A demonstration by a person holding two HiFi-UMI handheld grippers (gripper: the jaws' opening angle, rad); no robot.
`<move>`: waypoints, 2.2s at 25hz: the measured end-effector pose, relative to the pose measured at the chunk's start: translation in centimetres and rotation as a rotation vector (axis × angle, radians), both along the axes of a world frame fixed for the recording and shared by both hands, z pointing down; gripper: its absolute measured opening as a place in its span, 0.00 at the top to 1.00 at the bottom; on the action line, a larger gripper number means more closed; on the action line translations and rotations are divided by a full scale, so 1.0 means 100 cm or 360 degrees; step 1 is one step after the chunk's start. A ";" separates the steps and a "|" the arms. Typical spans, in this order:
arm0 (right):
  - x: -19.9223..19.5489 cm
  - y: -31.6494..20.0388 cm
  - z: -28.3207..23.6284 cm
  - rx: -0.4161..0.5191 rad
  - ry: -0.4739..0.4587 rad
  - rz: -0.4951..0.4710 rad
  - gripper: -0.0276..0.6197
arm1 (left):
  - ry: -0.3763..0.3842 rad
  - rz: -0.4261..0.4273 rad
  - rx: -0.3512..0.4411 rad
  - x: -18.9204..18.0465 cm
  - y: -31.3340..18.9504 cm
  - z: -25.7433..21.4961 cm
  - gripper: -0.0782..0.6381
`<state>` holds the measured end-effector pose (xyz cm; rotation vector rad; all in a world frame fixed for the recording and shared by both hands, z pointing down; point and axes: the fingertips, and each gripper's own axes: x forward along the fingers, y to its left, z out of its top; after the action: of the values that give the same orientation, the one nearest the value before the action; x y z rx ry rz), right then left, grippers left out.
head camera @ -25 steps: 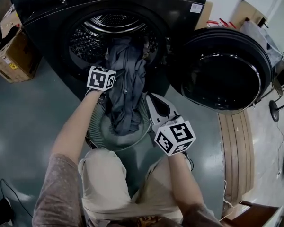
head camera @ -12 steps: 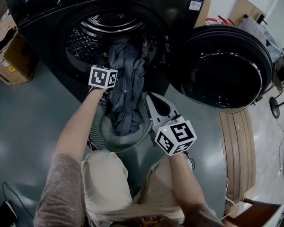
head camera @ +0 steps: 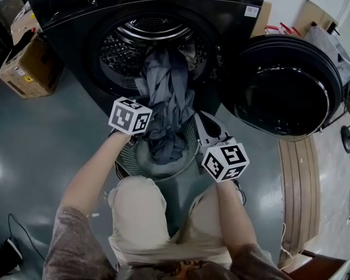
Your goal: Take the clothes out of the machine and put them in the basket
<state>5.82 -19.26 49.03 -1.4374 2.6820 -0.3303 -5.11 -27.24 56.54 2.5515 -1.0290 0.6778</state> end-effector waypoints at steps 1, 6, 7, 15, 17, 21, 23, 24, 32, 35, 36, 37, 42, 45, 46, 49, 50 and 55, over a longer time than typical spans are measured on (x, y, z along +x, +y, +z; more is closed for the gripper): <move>0.000 -0.001 0.002 -0.0007 -0.0005 0.0000 0.96 | -0.0011 0.0026 -0.0005 -0.001 0.016 -0.002 0.72; -0.004 -0.004 0.006 -0.0014 -0.0020 -0.0025 0.96 | -0.0017 0.0142 -0.0070 -0.004 0.084 -0.011 0.72; -0.003 -0.003 0.007 -0.0018 -0.0021 -0.0030 0.96 | -0.0016 0.0173 -0.0080 -0.002 0.096 -0.013 0.72; -0.008 -0.003 0.012 -0.0042 -0.0015 -0.0057 0.96 | 0.0006 0.0156 -0.0121 -0.010 0.121 -0.011 0.69; -0.008 -0.002 0.011 -0.0038 -0.0010 -0.0061 0.96 | -0.0006 0.0121 -0.0103 -0.014 0.115 -0.011 0.62; -0.005 -0.001 0.009 -0.0033 -0.0006 -0.0055 0.96 | 0.0021 -0.0022 0.0038 -0.026 0.087 -0.030 0.57; -0.005 -0.001 0.009 -0.0037 -0.0011 -0.0052 0.96 | 0.0016 -0.0064 0.0102 -0.029 0.064 -0.037 0.53; -0.006 -0.001 0.009 -0.0038 -0.0011 -0.0054 0.96 | -0.0004 -0.0079 0.0124 -0.030 0.051 -0.036 0.50; -0.011 0.006 0.006 -0.0002 0.0070 -0.0065 0.96 | -0.0236 -0.0277 0.0176 -0.034 -0.063 0.004 0.35; -0.009 0.004 0.007 -0.0002 0.0075 -0.0053 0.96 | -0.0292 -0.0341 0.0135 -0.036 -0.089 0.019 0.35; -0.009 0.004 0.008 -0.0003 0.0080 -0.0048 0.96 | -0.0315 -0.0354 0.0116 -0.037 -0.094 0.025 0.35; -0.008 0.003 0.008 -0.0006 0.0084 -0.0042 0.96 | -0.0328 -0.0368 0.0097 -0.038 -0.098 0.030 0.35; -0.004 0.001 0.009 -0.0020 0.0054 -0.0013 0.96 | -0.0314 -0.0441 0.0076 -0.044 -0.106 0.049 0.39; -0.005 -0.001 0.010 -0.0015 0.0079 -0.0018 0.96 | -0.0303 -0.0417 0.0036 -0.040 -0.101 0.048 0.57; -0.005 -0.002 0.012 -0.0019 0.0082 -0.0016 0.96 | -0.0289 -0.0398 0.0004 -0.037 -0.096 0.048 0.72; -0.002 -0.003 0.015 -0.0030 0.0077 -0.0009 0.96 | -0.0218 -0.0323 -0.0069 -0.030 -0.077 0.043 0.81; -0.001 -0.004 0.015 -0.0031 0.0075 -0.0009 0.96 | -0.0185 -0.0300 -0.0084 -0.029 -0.070 0.039 0.81; 0.002 -0.005 0.018 -0.0030 0.0074 -0.0014 0.96 | -0.0081 -0.0190 -0.0089 -0.033 -0.025 0.010 0.82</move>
<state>6.03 -19.79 50.85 -1.4571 2.7294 -0.3278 -8.45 -29.69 57.55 2.4145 -1.1519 0.7319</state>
